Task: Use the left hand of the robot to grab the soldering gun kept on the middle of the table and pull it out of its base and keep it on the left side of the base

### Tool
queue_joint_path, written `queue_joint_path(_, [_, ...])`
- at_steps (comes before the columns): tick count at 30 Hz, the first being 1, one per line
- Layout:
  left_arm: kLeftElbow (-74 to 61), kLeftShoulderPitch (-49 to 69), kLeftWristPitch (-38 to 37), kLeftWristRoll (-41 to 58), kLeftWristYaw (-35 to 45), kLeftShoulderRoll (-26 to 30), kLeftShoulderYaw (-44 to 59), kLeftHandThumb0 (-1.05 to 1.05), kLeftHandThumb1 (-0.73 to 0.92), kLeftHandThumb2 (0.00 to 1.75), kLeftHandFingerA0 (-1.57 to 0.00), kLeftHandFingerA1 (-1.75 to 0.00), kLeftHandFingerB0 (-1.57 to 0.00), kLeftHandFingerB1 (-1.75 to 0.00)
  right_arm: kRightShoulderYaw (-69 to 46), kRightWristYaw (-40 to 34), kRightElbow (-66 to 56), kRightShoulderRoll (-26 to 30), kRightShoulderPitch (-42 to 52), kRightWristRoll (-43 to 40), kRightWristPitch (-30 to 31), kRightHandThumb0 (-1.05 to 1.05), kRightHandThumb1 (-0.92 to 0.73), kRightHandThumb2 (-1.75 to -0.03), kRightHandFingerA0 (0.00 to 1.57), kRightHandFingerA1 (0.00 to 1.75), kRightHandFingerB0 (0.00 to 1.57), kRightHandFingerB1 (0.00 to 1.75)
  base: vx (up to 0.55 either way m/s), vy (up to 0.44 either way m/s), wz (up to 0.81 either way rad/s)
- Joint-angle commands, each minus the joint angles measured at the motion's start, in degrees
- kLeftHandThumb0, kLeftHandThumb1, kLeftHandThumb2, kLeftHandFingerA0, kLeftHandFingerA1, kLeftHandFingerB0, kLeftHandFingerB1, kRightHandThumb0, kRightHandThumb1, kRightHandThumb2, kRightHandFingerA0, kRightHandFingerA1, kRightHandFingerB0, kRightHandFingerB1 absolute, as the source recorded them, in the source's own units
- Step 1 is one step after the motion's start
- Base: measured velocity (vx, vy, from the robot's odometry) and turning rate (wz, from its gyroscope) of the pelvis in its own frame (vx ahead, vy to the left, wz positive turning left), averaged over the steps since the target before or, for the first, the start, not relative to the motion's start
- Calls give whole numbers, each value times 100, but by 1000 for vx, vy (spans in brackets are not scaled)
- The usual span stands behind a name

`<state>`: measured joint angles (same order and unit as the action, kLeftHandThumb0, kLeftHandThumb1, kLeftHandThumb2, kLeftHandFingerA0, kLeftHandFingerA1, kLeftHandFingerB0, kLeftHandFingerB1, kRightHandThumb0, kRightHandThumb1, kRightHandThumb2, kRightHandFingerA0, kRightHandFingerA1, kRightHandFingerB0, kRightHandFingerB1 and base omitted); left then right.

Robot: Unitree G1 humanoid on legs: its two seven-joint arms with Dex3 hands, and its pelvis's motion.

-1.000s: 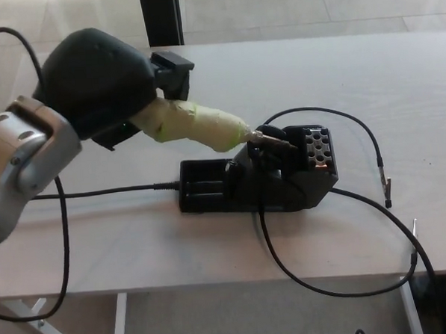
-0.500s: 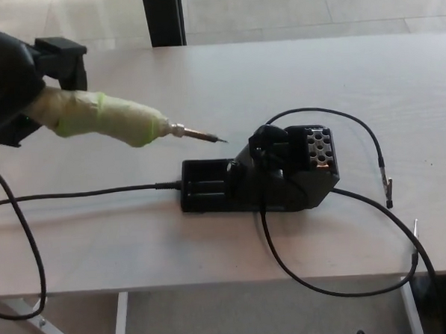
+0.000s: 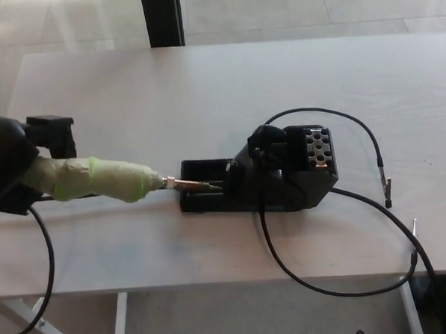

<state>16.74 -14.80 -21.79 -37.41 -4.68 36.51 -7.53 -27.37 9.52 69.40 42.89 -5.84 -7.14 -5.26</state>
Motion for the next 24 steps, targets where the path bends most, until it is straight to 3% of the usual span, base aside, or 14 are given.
queue_joint_path(1, [31,-11,149,-184,-54,-19,-126,-15,58,108,-92,-175,-66,-163,44,-123,67,101,-87,-22,-93,-53,-64,-60,58,66,35,35,0,0,0])
queue_joint_path(2, [-4,-21,250,-233,9,-23,-160,-16,59,106,-90,-175,-66,-161,29,-95,64,99,-83,-44,-107,-58,-51,-88,57,73,28,50,0,0,0])
queue_joint_path(5, [-117,-62,573,-367,224,-7,-251,-16,61,104,-86,-175,-64,-160,75,-114,73,96,-112,-5,-135,-57,-51,-89,56,72,28,50,0,0,0])
queue_joint_path(10, [-146,-498,1804,-1129,1522,90,-799,-20,79,67,-73,-159,-65,-116,58,-94,48,87,-157,-47,-93,-53,-64,-59,61,70,39,37,0,0,0])
queue_joint_path(11, [-20,-583,1753,-1311,1504,151,-933,-21,78,69,-75,-137,-62,-70,65,-101,47,90,-163,-41,-79,-59,-52,-88,59,74,32,50,0,0,0])
queue_joint_path(12, [55,-654,1713,-1419,1513,197,-1037,-22,74,66,-79,-137,-52,-57,78,-109,68,89,-163,-25,-101,-53,-64,-59,61,67,38,37,0,0,0])
queue_joint_path(13, [68,-684,1724,-1426,1517,209,-1064,-22,74,66,-79,-137,-52,-57,77,-112,68,85,-168,-27,-104,-53,-64,-59,61,67,38,37,0,0,0])
queue_joint_path(14, [21,-1044,1768,-1832,2656,459,-1485,-49,54,85,-46,-77,-18,-47,89,-164,100,87,-202,-12,-50,-58,-51,-87,60,73,32,50,0,0,0])
queue_joint_path(16, [15,-1058,1804,-1821,2670,470,-1521,-49,54,85,-46,-77,-18,-47,88,-164,101,87,-202,-11,-50,-58,-51,-87,60,73,32,50,0,0,0])
queue_joint_path(17, [-78,-1069,1863,-1854,2758,473,-1547,-47,68,62,-38,-68,-22,-34,88,-175,81,86,-203,-13,-26,-52,-64,-59,62,70,37,36,0,0,0])
queue_joint_path(19, [-188,-1195,1899,-2079,3058,514,-1726,-59,54,85,-17,-55,-15,-43,104,-147,36,90,-172,1,-57,-54,-63,-59,58,68,35,36,0,0,0])
queue_joint_path(20, [-174,-1307,1898,-2108,3203,523,-1777,-57,71,62,-13,-47,-20,-30,99,-137,26,83,-208,-13,-25,-55,-63,-59,55,66,35,35,0,0,0])
queue_joint_path(23, [-243,-1370,1839,-2183,3401,596,-1906,-66,55,91,-2,-37,-15,-45,119,-164,69,84,-207,13,-82,-55,-63,-59,57,66,35,35,0,0,0])
queue_joint_path(24, [-262,-1371,1804,-2190,3426,624,-1933,-62,74,65,-4,-35,-25,-31,122,-169,68,86,-206,13,-82,-55,-63,-59,55,66,34,35,0,0,0])
